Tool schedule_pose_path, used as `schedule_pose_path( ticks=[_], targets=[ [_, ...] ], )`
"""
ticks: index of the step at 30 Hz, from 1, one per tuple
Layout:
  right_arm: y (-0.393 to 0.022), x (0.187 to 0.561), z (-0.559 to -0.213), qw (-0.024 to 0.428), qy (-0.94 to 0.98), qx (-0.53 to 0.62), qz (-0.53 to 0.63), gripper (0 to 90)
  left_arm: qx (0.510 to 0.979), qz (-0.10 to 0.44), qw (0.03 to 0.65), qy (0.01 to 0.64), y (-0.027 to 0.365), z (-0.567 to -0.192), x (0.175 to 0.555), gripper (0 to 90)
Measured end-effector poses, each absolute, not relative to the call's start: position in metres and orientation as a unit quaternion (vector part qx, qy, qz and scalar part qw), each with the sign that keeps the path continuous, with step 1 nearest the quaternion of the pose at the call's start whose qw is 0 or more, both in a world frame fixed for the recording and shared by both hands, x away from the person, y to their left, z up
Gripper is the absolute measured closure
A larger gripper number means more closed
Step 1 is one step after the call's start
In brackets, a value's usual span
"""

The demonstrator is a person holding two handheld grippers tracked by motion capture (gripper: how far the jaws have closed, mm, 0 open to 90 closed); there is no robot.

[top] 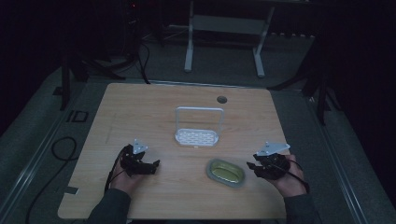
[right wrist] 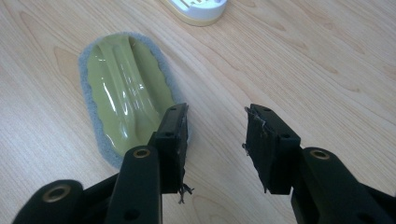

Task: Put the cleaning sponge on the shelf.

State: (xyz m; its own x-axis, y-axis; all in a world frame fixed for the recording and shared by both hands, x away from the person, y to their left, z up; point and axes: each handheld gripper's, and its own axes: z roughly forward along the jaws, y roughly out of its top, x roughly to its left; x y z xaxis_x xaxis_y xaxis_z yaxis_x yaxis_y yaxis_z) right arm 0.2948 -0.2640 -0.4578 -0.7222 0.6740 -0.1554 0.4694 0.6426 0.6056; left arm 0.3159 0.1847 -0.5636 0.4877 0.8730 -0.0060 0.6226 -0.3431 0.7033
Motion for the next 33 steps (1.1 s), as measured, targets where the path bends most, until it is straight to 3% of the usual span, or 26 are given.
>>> schedule_pose_path(
  ticks=[33],
  targets=[
    [-0.239,0.304,-0.452,0.152,0.918,0.276,0.242,57.9,0.797,0.190,0.329,0.469,0.184,-0.564,0.316,8.8]
  ],
)
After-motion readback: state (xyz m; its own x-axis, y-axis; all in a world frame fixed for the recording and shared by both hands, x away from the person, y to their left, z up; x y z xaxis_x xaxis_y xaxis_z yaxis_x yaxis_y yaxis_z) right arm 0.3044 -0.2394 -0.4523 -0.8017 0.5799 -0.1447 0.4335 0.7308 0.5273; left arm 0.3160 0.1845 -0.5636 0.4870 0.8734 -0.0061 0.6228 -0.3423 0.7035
